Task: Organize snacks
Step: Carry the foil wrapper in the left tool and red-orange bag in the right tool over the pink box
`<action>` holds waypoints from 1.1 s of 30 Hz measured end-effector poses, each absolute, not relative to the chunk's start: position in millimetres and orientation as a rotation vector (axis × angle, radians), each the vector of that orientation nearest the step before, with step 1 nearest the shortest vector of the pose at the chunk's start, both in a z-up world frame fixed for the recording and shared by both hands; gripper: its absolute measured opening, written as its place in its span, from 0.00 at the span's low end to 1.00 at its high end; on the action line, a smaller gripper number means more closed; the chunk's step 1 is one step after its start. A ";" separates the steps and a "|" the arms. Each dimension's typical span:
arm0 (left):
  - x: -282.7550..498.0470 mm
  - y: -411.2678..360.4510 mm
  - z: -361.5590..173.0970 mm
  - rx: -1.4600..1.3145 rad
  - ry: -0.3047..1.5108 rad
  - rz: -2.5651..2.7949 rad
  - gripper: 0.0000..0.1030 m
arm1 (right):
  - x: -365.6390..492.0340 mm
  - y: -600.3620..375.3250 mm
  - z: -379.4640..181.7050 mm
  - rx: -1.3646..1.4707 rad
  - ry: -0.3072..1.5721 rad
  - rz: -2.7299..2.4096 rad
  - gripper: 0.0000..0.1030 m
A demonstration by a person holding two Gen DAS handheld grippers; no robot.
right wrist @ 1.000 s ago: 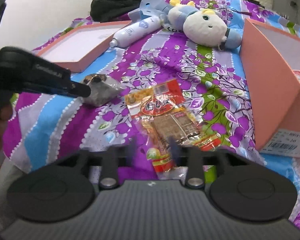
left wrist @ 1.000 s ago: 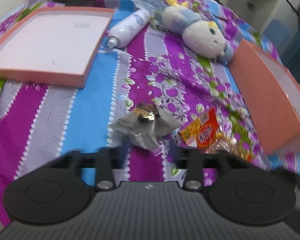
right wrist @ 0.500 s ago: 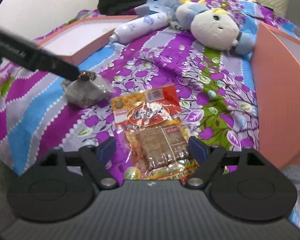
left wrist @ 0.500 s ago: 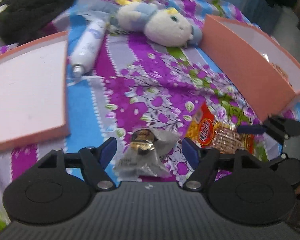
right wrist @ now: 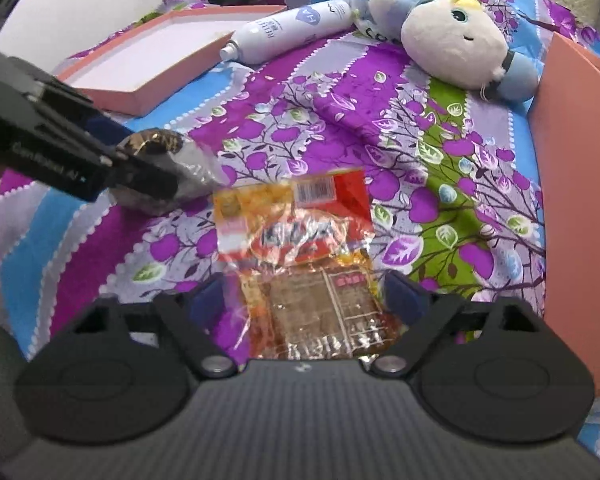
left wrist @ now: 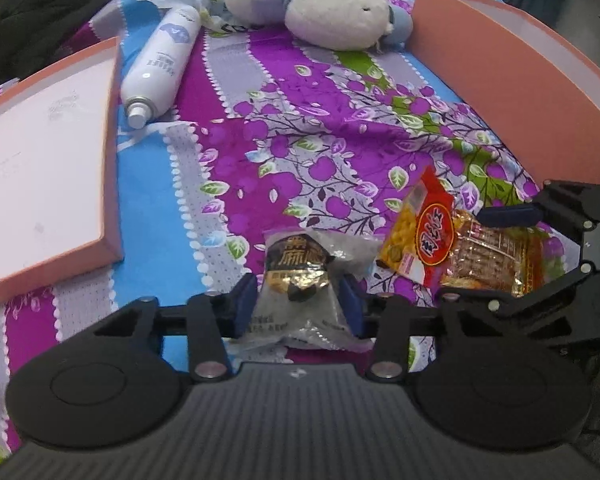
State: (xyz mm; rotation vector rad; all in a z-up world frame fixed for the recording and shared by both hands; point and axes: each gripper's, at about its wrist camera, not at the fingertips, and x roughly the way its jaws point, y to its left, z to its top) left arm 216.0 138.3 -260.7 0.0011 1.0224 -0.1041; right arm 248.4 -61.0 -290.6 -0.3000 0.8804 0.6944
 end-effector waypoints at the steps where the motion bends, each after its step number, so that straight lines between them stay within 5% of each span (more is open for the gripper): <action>1: 214.9 137.9 -259.8 -0.005 1.018 -0.096 0.45 | 247.6 -60.1 -289.5 -0.305 0.881 0.687 0.70; 8: 197.6 134.6 -248.6 -0.073 0.991 -0.021 0.40 | 245.4 -68.5 -276.3 -0.273 0.871 0.631 0.44; 9: 195.4 133.9 -246.3 -0.082 0.991 -0.004 0.40 | 243.9 -70.0 -274.4 -0.278 0.859 0.611 0.13; 33: 113.8 97.7 -149.1 -0.252 0.801 0.167 0.40 | 196.2 -120.1 -172.4 -0.056 0.671 0.478 0.09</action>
